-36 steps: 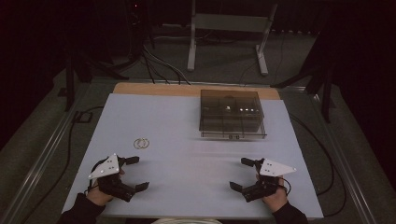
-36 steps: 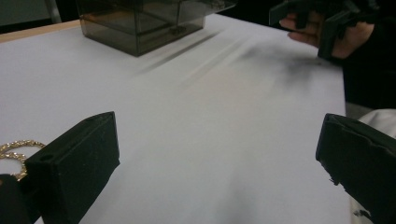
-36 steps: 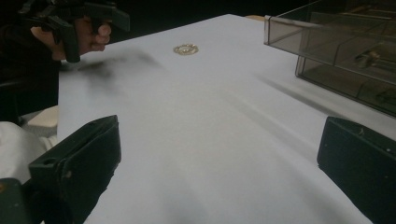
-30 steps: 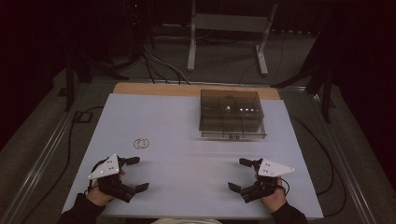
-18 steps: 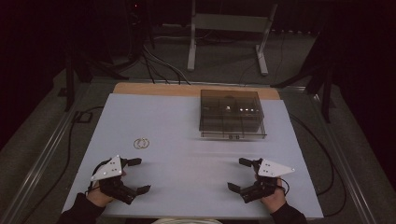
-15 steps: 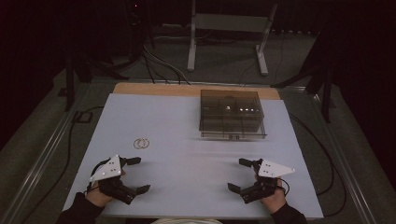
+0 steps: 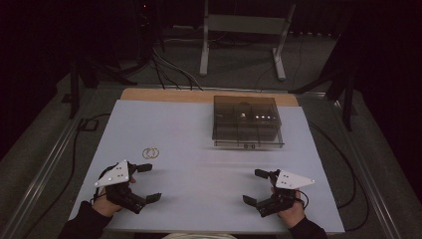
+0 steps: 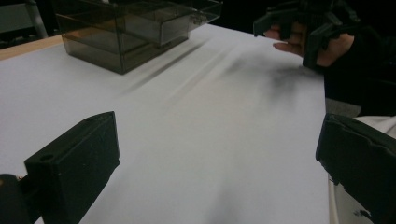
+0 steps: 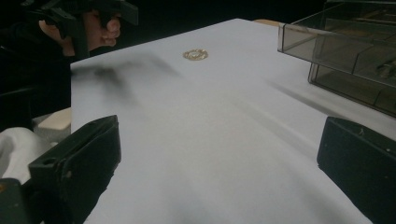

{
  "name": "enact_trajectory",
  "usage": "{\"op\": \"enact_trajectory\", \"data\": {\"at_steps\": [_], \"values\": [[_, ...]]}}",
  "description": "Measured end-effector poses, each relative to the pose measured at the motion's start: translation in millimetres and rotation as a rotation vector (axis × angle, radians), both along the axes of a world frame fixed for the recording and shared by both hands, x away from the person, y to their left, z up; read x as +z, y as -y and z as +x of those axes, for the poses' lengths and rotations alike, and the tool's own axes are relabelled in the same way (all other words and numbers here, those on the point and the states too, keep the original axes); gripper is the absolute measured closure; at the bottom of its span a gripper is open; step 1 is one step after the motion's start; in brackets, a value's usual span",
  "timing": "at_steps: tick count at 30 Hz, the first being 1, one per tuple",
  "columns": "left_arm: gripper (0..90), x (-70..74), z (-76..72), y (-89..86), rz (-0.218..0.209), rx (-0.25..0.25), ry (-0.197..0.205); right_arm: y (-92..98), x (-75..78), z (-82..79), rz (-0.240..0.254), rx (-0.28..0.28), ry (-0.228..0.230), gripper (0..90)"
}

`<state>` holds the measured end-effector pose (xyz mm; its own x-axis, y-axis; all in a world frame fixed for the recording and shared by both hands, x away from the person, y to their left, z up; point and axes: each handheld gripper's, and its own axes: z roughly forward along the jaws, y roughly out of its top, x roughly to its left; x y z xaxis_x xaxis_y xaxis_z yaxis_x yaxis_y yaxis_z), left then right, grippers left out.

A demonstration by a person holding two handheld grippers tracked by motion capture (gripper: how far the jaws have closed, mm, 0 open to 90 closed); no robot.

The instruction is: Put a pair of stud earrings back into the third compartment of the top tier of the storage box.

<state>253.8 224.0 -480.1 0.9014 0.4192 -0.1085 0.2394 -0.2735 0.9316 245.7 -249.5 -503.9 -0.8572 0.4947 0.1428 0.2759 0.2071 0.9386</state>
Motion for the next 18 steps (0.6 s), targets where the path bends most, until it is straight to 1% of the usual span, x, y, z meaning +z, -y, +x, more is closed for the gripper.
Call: {"op": "enact_trajectory", "data": {"at_steps": [1,4,8,13,17,18], "values": [[0.5,0.8,0.8,-0.2,-0.003,0.002,-0.004,0.2,0.2,-0.2,0.003,-0.001,-0.001,0.0],[0.5,3.9,3.4,-0.3,-0.002,0.008,0.001,0.6,0.4,-0.5,0.002,-0.003,0.003,0.0],[0.5,8.5,7.4,-0.8,-0.024,0.018,0.003,0.4,0.2,-0.4,0.001,-0.005,0.001,0.0],[0.5,10.7,12.0,-1.3,-0.019,0.041,-0.004,0.8,0.3,-0.5,0.004,-0.005,-0.001,0.0],[0.5,11.8,14.2,-2.0,-0.026,0.045,-0.004,0.8,-0.3,0.1,0.004,-0.005,-0.004,0.0],[0.5,12.6,19.9,-3.6,-0.034,0.079,-0.007,1.2,-0.2,-0.1,0.006,-0.007,-0.008,0.0]]}}
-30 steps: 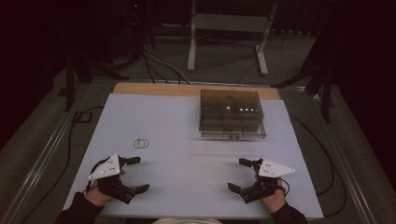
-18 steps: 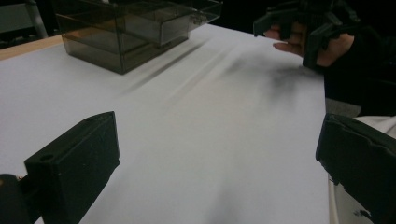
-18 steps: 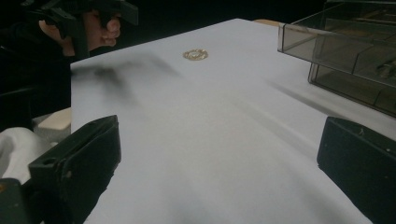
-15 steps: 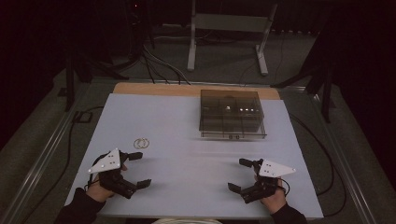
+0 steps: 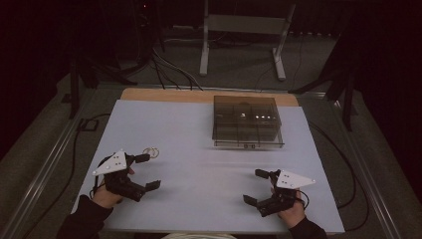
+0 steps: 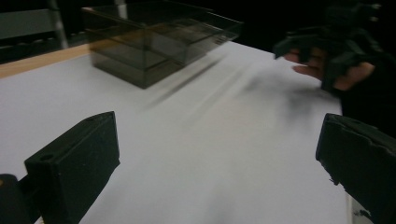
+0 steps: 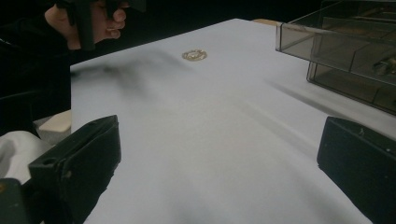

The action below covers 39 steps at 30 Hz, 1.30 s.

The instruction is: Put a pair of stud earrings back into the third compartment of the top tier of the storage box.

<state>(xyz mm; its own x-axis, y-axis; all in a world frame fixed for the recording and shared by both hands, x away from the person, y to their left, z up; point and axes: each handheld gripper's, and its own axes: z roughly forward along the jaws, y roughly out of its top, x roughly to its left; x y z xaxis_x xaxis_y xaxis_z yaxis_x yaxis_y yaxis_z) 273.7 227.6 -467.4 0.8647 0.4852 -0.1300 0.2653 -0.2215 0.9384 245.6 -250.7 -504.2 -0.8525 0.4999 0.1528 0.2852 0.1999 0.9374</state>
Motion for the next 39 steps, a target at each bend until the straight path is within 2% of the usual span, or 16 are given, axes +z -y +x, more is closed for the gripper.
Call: {"op": "enact_trajectory", "data": {"at_steps": [1,2,3,4,7,11,15,16,21,22,23,24,27,32,36,39], "values": [[0.5,0.0,0.0,0.0,0.000,0.000,0.000,0.1,0.2,-0.4,-0.001,0.000,0.002,0.0],[0.5,0.2,4.1,-0.6,-0.002,0.028,-0.004,0.4,0.4,-0.6,-0.001,0.001,0.003,0.0],[0.5,0.2,4.1,-0.6,-0.002,0.028,-0.004,0.6,0.5,-0.8,0.000,0.000,0.004,0.0],[0.5,1.0,8.5,-1.4,0.001,0.050,-0.003,0.7,0.4,-0.7,-0.001,0.000,0.003,0.0],[0.5,3.1,13.2,-2.2,0.001,0.063,-0.008,0.5,0.0,-0.2,0.004,0.001,0.000,0.0],[0.5,6.9,21.4,-2.8,0.019,0.086,0.016,0.0,-0.3,0.2,0.002,0.002,-0.004,0.0],[0.6,8.1,31.8,-4.1,0.010,0.106,0.001,0.2,-0.2,0.1,0.001,0.002,-0.003,0.0],[0.5,7.5,36.5,-3.8,0.021,0.130,0.001,0.6,-0.3,0.3,0.006,0.001,-0.008,0.0],[0.5,4.7,45.9,-5.1,0.037,0.172,-0.010,0.8,-0.2,0.0,0.006,0.004,-0.007,0.0],[0.5,2.5,50.2,-5.6,0.041,0.187,-0.027,1.0,-0.2,0.0,0.008,0.002,-0.011,0.0],[0.5,2.5,50.2,-5.6,0.041,0.187,-0.027,0.9,-0.1,-0.1,0.009,0.003,-0.010,0.0],[0.5,-0.6,53.6,-4.2,0.058,0.210,-0.022,0.8,-0.2,-0.2,0.007,0.004,-0.007,0.0],[0.5,-4.3,59.5,-2.7,0.061,0.224,-0.040,0.8,-0.6,0.4,0.006,0.005,-0.013,0.0],[0.6,-8.7,68.2,-0.2,0.096,0.262,-0.069,0.4,-0.6,0.3,0.001,0.006,-0.012,0.0],[4.4,-12.8,73.0,-0.7,0.116,0.280,-0.094,0.5,-0.5,0.1,0.001,0.008,-0.009,0.0],[10.2,-15.6,74.7,-1.5,0.113,0.287,-0.111,0.6,-0.8,0.5,0.001,0.006,-0.013,0.0]]}}
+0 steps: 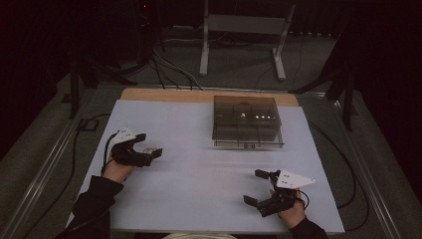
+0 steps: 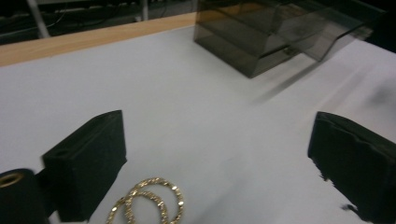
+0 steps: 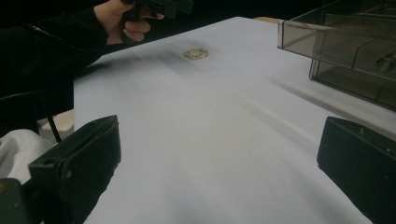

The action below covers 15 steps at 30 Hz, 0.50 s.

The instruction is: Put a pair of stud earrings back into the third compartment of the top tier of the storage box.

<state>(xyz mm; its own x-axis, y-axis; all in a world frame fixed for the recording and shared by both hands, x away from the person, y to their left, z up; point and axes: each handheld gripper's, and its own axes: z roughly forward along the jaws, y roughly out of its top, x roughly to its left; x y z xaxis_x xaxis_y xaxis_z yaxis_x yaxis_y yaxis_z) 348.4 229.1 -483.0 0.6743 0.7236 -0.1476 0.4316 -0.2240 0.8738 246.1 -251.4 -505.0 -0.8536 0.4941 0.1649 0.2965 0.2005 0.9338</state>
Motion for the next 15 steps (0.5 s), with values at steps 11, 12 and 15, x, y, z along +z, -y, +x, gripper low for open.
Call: {"op": "enact_trajectory", "data": {"at_steps": [11,12,15], "values": [[40.3,-14.8,3.6,7.9,0.115,0.023,-0.056,-0.1,0.1,-0.4,-0.006,0.003,0.002,0.0],[43.2,-14.8,3.6,7.9,0.115,0.023,-0.056,-0.1,0.1,-0.4,-0.006,0.003,0.002,0.0],[50.8,-18.4,4.9,9.9,0.143,0.035,-0.064,-0.5,0.0,-0.4,-0.010,0.004,0.001,0.0]]}}
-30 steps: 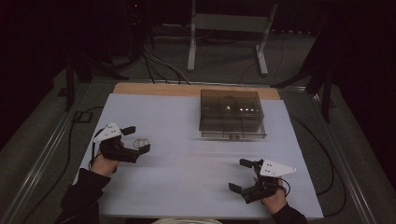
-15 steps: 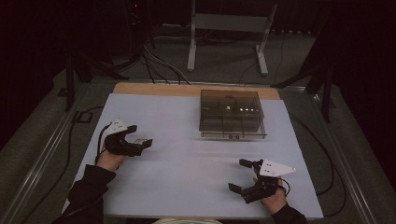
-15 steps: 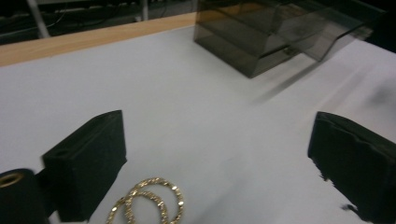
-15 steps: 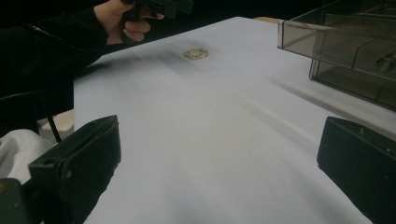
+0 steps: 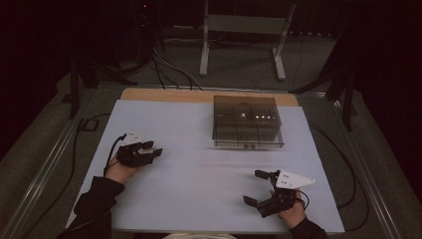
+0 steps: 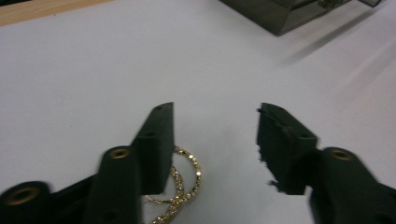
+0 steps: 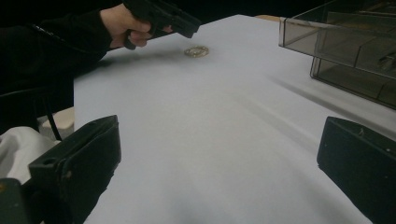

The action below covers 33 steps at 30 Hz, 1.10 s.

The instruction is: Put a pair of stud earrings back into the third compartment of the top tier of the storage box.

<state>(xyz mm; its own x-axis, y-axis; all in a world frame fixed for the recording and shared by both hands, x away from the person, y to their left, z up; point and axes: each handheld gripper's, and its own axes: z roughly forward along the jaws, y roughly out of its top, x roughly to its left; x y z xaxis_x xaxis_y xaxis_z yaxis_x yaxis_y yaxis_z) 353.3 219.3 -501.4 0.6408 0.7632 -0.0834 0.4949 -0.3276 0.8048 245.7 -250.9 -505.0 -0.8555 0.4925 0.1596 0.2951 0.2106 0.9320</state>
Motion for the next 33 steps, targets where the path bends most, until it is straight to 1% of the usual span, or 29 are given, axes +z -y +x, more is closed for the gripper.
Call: {"op": "enact_trajectory", "data": {"at_steps": [3,4,6,8,11,14,16,18,20,21,24,25,27,29,31,33], "values": [[57.3,-2.4,0.0,1.9,0.008,-0.005,-0.008,-0.1,-0.1,0.0,-0.001,0.000,-0.003,0.0],[57.3,-3.8,0.2,3.4,0.022,-0.007,-0.013,-0.2,0.1,-0.3,-0.003,0.000,0.001,0.0],[60.9,-7.4,0.4,5.9,0.031,-0.029,-0.024,-0.2,0.2,-0.1,-0.004,0.002,0.003,0.0],[63.6,-10.7,1.4,7.2,0.054,-0.023,-0.037,0.0,-0.1,-0.1,-0.003,0.001,-0.004,0.0],[67.7,-14.1,2.7,7.7,0.076,-0.017,-0.050,-0.1,0.2,-0.6,-0.006,0.002,0.006,0.0],[70.2,-17.0,3.8,8.9,0.101,-0.009,-0.062,0.1,0.0,-0.3,-0.005,0.001,-0.002,0.0],[70.7,-19.5,4.1,9.9,0.125,-0.010,-0.069,-0.2,0.2,-0.5,-0.006,0.001,0.003,0.0],[70.8,-22.4,4.9,9.6,0.134,-0.002,-0.076,-0.4,0.0,-0.3,-0.008,0.001,0.004,0.0],[71.8,-23.9,5.5,8.8,0.134,-0.001,-0.079,-0.2,0.0,-0.6,-0.008,0.001,0.001,0.0],[72.8,-23.5,5.8,8.8,0.140,-0.002,-0.081,-0.3,0.2,-0.9,-0.008,0.001,0.004,0.0],[78.4,-24.1,6.2,9.0,0.150,0.008,-0.080,-0.3,-0.1,-0.4,-0.010,0.000,0.001,0.0],[80.5,-24.5,6.0,9.8,0.155,0.007,-0.082,-0.4,-0.2,-0.4,-0.010,0.000,-0.002,0.0],[81.5,-23.8,5.3,11.9,0.176,-0.002,-0.075,-0.6,0.1,-0.7,-0.011,0.000,0.002,0.0],[85.7,-24.6,5.8,11.6,0.153,0.000,-0.088,-0.6,-0.1,-0.2,-0.010,0.001,-0.001,0.0],[86.8,-25.3,6.2,10.6,0.137,0.000,-0.094,-0.5,-0.3,-0.1,-0.007,-0.002,-0.005,0.0],[88.8,-25.0,6.7,11.2,0.147,-0.008,-0.091,-0.7,-0.2,-0.1,-0.009,-0.002,-0.003,0.0]]}}
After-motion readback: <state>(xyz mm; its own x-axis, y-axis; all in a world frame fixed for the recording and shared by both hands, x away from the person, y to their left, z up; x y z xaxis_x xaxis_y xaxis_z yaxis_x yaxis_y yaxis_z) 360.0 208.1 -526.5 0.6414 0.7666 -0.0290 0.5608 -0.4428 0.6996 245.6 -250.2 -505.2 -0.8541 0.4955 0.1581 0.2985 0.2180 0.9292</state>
